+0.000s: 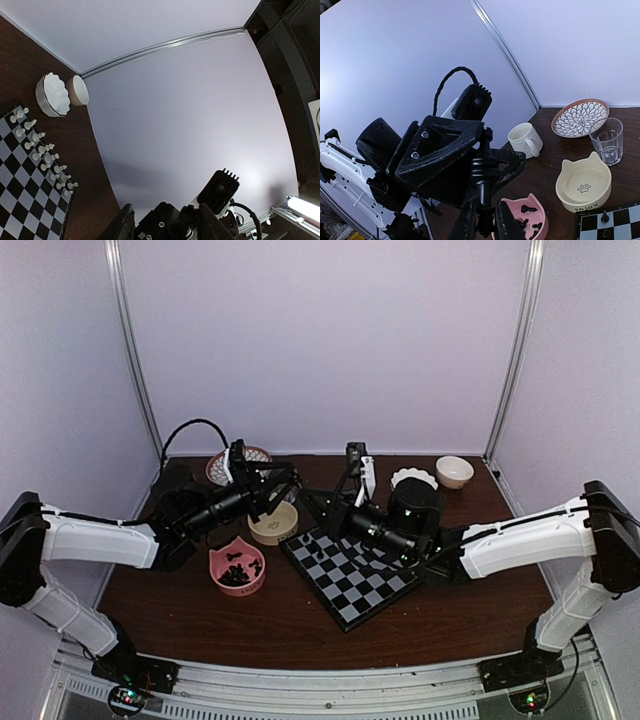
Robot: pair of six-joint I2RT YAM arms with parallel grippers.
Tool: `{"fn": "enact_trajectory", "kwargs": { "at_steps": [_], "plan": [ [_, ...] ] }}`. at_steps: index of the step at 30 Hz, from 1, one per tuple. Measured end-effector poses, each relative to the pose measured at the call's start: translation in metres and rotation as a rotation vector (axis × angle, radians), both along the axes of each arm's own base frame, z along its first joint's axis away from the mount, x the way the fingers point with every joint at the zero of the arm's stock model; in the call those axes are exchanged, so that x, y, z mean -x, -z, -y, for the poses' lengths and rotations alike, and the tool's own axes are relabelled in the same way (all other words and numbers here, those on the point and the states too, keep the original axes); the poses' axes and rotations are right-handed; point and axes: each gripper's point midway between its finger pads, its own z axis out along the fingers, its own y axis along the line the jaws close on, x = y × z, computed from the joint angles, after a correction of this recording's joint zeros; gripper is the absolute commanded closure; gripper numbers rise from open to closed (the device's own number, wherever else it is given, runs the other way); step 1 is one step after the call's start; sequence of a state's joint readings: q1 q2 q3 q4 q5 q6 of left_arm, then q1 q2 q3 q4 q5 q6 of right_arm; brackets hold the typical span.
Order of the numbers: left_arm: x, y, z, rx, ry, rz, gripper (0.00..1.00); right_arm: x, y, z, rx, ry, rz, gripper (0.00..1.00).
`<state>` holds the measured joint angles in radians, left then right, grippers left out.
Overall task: Set up the chess pieces on the board
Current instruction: Pass from the left arm to the right, then pick up the rook from the chess pile.
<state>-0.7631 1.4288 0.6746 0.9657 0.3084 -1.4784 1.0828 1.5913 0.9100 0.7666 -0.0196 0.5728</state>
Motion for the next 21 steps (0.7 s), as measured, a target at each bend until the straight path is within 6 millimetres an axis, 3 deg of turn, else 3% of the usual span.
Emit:
{"fn": "enact_trajectory", "kwargs": {
  "at_steps": [3,6,9,15,21],
  "plan": [
    [0.001,0.003,-0.003,-0.035,0.014,-0.002,0.49,0.003,0.002,0.006,0.014,-0.001,-0.006,0.90],
    [0.003,0.003,-0.010,-0.072,0.026,0.008,0.36,0.009,0.005,0.017,0.040,0.000,-0.016,0.90],
    [0.008,0.001,-0.015,-0.117,0.038,0.025,0.31,0.014,0.002,0.025,0.057,-0.003,-0.017,0.90],
    [0.020,-0.008,-0.014,-0.197,0.086,0.068,0.33,0.022,0.000,0.038,0.085,-0.007,-0.014,0.91],
    [0.025,0.001,-0.011,-0.249,0.125,0.067,0.39,0.028,0.008,0.036,0.127,-0.047,-0.014,0.92]
  ]
}}
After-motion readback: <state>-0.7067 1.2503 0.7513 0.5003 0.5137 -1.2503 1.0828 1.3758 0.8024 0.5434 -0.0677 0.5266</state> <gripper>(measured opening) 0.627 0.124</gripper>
